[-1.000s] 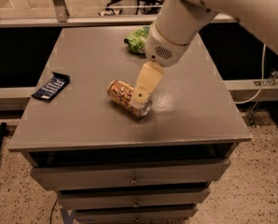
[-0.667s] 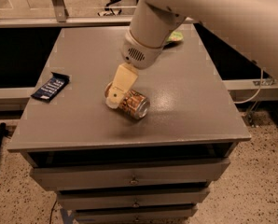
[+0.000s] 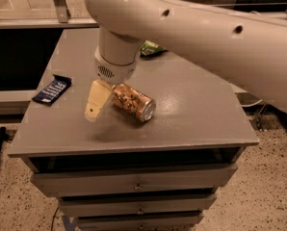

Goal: Place orange can upright

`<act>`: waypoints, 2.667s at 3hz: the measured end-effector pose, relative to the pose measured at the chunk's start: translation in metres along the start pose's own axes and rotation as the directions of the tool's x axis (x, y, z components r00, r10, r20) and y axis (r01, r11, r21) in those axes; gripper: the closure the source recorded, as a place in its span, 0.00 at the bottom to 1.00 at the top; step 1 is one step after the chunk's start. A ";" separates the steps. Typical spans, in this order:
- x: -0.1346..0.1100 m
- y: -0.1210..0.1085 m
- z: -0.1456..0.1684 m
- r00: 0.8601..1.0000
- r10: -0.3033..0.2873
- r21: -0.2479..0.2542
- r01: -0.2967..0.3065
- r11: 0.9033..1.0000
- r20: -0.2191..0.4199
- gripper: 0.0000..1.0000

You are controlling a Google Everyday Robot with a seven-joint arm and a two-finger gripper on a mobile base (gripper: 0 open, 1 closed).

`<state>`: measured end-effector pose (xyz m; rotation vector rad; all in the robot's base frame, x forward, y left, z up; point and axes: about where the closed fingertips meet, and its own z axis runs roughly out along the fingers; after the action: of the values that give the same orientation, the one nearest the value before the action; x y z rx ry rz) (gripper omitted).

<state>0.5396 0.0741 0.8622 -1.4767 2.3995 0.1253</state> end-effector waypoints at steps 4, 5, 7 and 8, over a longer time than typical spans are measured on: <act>0.014 -0.046 0.007 0.995 0.079 0.223 -0.065 0.973 -0.054 0.65; -0.002 -0.073 -0.024 0.998 0.043 0.251 -0.053 0.967 0.045 0.88; -0.021 -0.117 -0.058 0.914 -0.026 0.173 -0.049 0.984 0.406 1.00; -0.034 -0.129 -0.052 0.781 0.000 0.077 -0.062 0.995 0.625 1.00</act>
Offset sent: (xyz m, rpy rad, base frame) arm 0.0109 -0.0145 -0.0472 -0.1921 -0.0657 -0.1636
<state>0.6560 0.0311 0.9337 -1.1143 1.8509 0.4338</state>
